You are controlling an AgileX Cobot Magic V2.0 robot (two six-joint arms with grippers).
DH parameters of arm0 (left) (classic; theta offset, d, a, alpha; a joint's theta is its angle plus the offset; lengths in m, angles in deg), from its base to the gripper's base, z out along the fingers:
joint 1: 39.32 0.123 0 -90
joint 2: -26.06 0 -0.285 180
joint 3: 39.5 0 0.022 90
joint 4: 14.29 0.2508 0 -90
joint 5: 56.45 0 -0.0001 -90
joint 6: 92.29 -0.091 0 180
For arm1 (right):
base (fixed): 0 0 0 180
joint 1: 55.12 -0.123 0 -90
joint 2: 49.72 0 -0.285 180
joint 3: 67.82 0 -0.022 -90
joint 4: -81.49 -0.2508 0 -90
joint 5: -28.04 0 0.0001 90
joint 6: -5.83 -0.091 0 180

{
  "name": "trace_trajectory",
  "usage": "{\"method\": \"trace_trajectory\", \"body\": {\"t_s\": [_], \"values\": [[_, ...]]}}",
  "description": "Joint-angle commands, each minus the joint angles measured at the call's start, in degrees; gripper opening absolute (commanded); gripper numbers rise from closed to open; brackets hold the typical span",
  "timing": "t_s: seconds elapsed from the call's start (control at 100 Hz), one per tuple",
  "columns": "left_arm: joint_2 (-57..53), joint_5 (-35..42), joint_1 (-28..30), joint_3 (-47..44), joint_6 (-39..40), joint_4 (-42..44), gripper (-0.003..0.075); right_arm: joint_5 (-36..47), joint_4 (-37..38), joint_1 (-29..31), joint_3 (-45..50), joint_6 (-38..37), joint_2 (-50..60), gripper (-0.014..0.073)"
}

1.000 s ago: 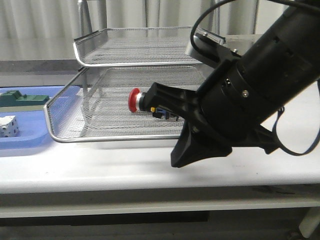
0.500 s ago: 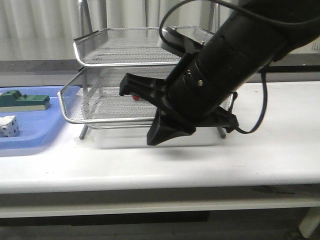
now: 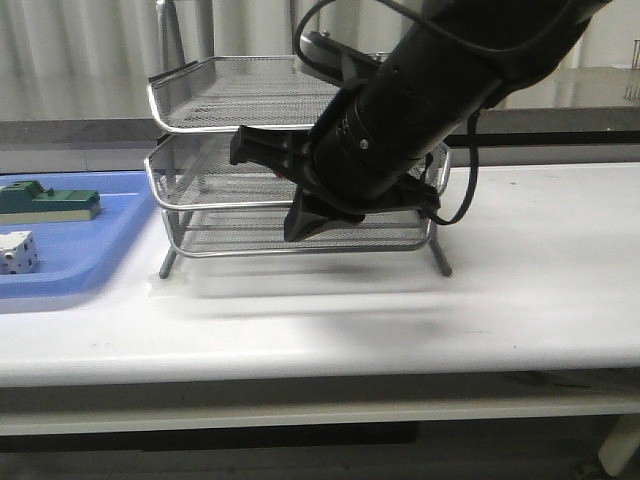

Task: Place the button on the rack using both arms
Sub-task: 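Push the middle tray back into the rack with the right gripper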

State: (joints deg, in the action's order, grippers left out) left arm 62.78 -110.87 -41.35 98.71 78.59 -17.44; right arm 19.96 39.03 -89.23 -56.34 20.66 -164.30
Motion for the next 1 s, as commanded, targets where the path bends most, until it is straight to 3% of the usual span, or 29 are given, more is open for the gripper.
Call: {"method": "trace_trajectory", "body": {"t_s": [0.0, 0.55, 0.99], "values": [[0.36, 3.05, 0.07, 1.55, 0.33, -0.74, -0.0021, 3.71, 0.47, 1.08, -2.38, 0.86, 2.15, -0.0060], [0.36, 3.05, 0.07, 1.55, 0.33, -0.74, -0.0021, 10.87, 0.47, 1.46, -2.38, 3.13, 2.15, -0.0060], [0.36, 3.05, 0.07, 1.55, 0.33, -0.74, -0.0021, 3.00, 0.47, 1.46, -2.38, 3.13, 3.10, -0.0060]]}}
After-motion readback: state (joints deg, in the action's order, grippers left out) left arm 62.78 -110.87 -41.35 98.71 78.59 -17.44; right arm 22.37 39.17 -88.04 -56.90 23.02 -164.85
